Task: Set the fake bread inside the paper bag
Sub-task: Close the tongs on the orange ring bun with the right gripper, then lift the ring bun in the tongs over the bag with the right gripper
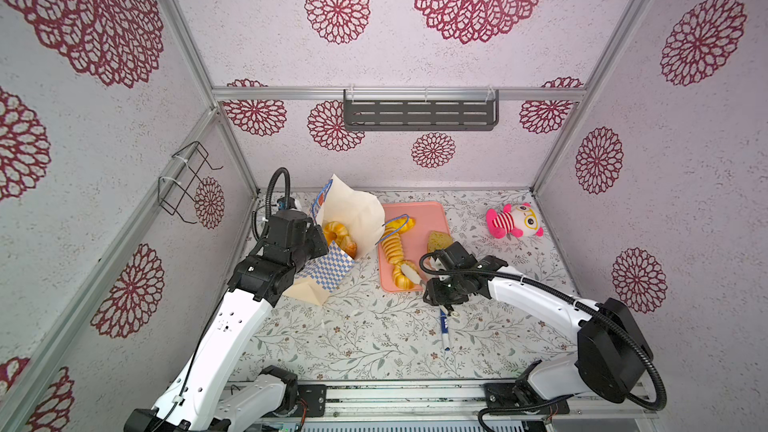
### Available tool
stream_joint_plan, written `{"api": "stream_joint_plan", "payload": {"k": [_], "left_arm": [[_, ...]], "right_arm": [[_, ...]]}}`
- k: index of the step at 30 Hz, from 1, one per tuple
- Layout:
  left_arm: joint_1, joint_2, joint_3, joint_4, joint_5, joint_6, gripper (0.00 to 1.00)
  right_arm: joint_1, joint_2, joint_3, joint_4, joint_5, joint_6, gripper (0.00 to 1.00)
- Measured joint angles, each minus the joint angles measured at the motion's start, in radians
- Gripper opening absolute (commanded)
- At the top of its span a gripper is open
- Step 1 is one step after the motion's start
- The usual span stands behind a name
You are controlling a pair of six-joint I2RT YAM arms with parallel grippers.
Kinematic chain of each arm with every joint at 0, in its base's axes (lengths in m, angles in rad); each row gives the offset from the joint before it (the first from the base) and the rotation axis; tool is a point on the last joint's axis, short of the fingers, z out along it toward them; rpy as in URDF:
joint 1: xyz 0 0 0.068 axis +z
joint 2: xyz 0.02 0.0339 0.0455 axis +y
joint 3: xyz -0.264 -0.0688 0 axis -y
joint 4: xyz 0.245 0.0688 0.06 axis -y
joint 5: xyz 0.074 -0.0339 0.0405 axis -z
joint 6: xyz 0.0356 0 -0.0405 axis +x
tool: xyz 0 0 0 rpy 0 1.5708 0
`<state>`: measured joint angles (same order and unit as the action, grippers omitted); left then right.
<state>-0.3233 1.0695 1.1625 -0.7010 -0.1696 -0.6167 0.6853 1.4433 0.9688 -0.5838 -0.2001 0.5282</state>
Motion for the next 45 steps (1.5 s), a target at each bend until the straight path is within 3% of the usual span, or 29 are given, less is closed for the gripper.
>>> {"api": "stream_joint_plan", "payload": {"k": [4,15,22,34,45], "left_arm": [[0.000,0.000,0.000,0.000,0.000,0.000,0.00],[0.000,-0.010,0.000,-0.001,0.000,0.003,0.00],[0.000,-0.009,0.000,-0.001,0.000,0.003,0.00],[0.000,0.003,0.004,0.000,0.000,0.006,0.00],[0.000,0.007,0.011,-0.001,0.001,0.006,0.00]], "right_arm": [[0.000,0.010,-0.002,0.009,-0.006,-0.005,0.46],[-0.017,0.016,-0.024,0.038,-0.011,-0.015,0.26],[-0.036,-0.020,-0.031,0.030,-0.008,-0.012,0.21],[-0.116,-0.187,-0.017,-0.026,0.024,-0.012,0.18],[-0.138,-0.229,0.140,-0.082,0.047,-0.015,0.18]]}}
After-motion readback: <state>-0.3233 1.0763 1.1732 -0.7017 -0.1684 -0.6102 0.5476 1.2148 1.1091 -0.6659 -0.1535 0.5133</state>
